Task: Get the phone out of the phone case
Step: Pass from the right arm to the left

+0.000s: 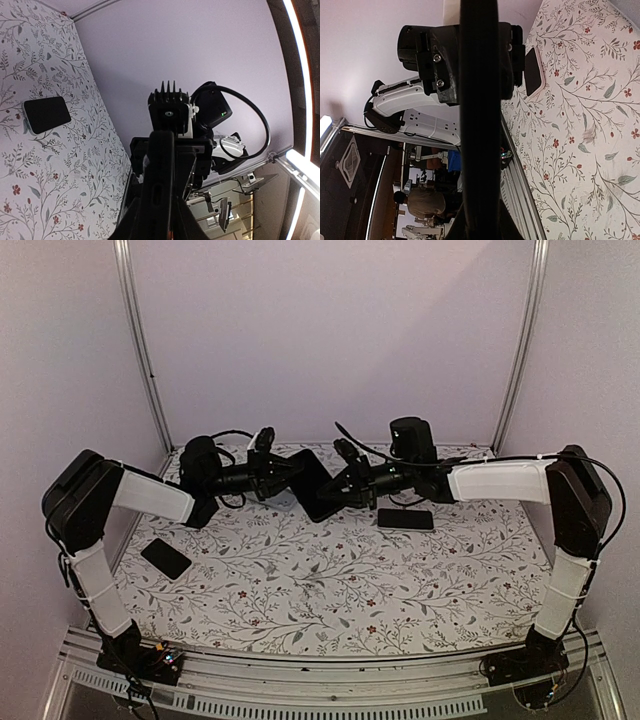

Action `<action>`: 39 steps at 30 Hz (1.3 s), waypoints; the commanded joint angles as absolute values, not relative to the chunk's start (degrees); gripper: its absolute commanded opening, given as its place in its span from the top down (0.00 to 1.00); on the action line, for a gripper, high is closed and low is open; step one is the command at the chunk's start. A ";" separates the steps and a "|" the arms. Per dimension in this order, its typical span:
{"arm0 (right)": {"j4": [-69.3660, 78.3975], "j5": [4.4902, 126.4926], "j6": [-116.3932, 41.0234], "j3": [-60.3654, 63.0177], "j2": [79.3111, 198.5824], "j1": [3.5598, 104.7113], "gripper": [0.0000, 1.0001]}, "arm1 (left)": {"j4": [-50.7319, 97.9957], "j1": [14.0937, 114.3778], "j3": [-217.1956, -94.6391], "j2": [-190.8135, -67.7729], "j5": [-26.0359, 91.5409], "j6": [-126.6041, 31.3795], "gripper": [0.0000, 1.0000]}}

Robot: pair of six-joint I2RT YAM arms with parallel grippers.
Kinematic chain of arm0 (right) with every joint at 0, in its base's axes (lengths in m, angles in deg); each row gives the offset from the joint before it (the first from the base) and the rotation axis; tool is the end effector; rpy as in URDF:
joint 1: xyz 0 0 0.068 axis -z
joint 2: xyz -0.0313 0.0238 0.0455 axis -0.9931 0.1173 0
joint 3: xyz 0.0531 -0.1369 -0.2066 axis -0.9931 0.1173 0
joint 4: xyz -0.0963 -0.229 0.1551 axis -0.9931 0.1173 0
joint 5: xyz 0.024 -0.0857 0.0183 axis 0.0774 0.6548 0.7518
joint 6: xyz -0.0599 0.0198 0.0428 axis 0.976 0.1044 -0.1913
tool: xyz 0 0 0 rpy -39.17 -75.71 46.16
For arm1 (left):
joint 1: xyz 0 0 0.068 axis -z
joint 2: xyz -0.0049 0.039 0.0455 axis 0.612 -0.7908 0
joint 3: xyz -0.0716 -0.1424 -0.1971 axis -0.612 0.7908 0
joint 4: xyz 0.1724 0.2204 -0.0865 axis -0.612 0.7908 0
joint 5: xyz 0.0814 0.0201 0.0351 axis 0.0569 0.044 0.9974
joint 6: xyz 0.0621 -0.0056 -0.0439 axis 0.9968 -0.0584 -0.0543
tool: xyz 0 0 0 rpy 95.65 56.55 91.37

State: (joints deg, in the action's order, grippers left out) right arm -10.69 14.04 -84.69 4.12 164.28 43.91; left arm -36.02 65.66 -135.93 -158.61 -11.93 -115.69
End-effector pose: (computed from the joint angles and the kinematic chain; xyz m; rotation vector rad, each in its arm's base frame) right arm 0.3168 0.3315 0.2088 -0.5920 2.2412 1.9513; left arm 0.3383 -0.2378 0.1832 0.1489 1.9044 -2.0481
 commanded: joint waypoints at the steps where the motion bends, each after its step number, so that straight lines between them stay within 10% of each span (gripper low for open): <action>1: -9.01 13.61 -80.82 0.99 164.74 44.33 1.00 | -32.20 66.61 -137.27 -158.18 -11.70 -112.79 0.85; 5: -5.74 16.29 -78.20 0.40 164.03 44.33 0.90 | -31.39 66.75 -137.41 -157.65 -11.31 -112.45 1.00; 16: -4.89 24.85 -73.91 3.26 158.26 44.35 0.34 | -43.70 67.20 -130.85 -153.94 -0.67 -120.97 1.00; 39: -26.23 29.37 -82.96 16.86 149.63 42.59 0.45 | -53.45 67.57 -131.33 -152.25 4.02 -124.70 1.00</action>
